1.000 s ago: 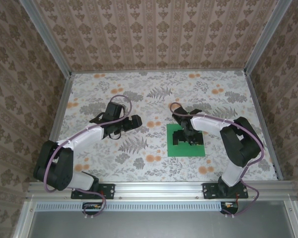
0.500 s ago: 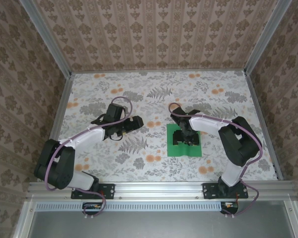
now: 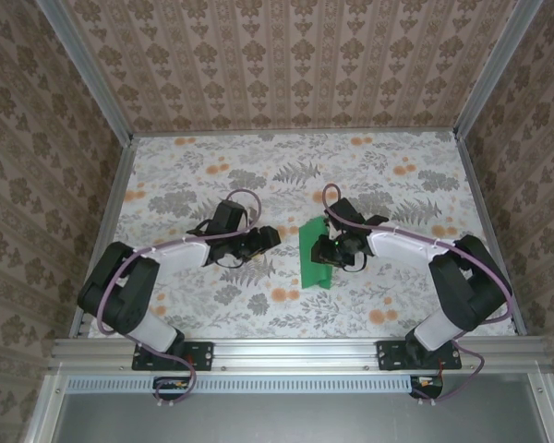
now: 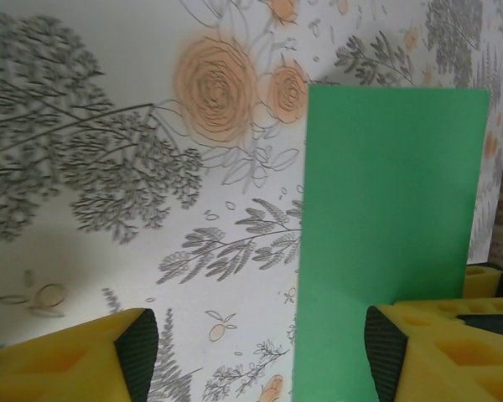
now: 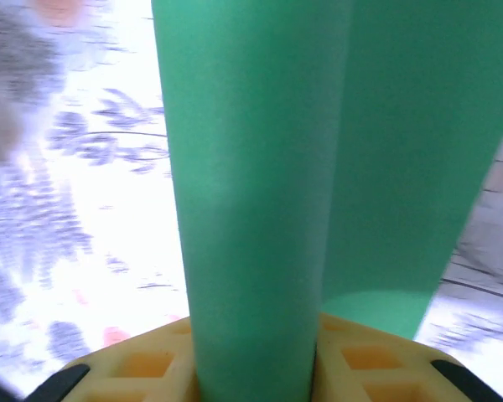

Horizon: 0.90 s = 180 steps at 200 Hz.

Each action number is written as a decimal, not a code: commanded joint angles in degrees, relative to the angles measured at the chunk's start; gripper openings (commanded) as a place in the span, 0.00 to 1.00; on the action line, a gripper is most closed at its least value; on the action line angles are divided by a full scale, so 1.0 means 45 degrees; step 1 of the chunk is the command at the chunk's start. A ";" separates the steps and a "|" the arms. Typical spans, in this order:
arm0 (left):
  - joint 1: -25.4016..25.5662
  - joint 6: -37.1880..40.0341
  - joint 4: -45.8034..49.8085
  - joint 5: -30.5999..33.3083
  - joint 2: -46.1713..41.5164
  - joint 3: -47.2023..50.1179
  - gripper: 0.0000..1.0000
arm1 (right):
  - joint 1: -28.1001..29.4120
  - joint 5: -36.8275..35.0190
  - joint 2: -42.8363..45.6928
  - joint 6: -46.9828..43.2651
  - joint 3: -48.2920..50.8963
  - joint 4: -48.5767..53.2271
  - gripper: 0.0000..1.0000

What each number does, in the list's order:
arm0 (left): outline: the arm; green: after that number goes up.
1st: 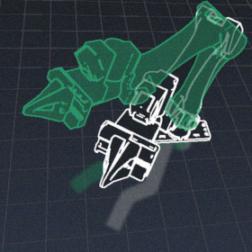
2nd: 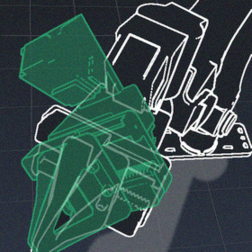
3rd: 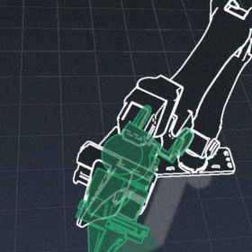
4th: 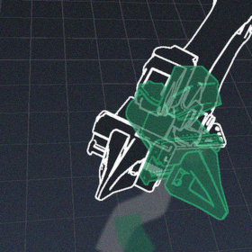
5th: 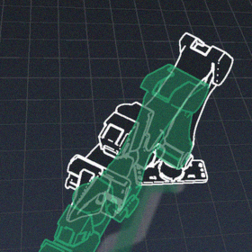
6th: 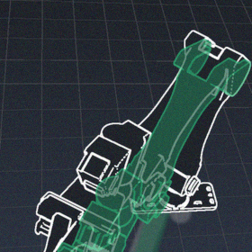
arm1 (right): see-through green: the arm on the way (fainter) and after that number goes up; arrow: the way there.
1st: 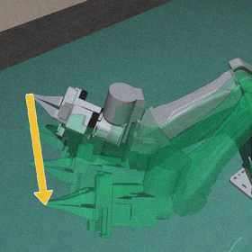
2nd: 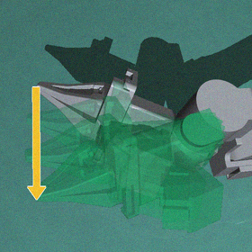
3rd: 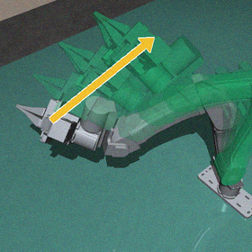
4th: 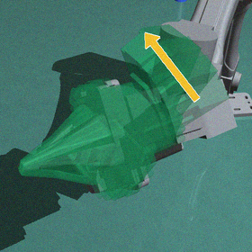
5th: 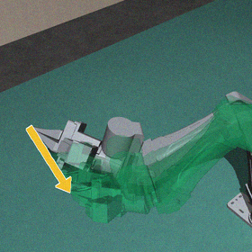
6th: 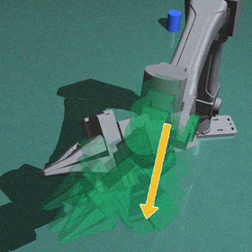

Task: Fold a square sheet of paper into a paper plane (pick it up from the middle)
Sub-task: Fold the square sheet of paper in half at the center of the table.

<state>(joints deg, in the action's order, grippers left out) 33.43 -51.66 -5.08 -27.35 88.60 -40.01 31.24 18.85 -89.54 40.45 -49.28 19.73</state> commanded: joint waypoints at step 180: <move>0.1042 -0.0688 -0.1750 -0.0604 0.1927 -0.0864 0.61 | -0.0693 0.0021 0.0315 -0.0458 0.1150 -0.0226 0.73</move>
<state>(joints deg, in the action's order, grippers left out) 37.41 -54.46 -11.90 -29.19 96.09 -41.95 28.27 24.29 -89.56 41.23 -42.26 12.51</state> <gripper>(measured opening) 0.614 0.713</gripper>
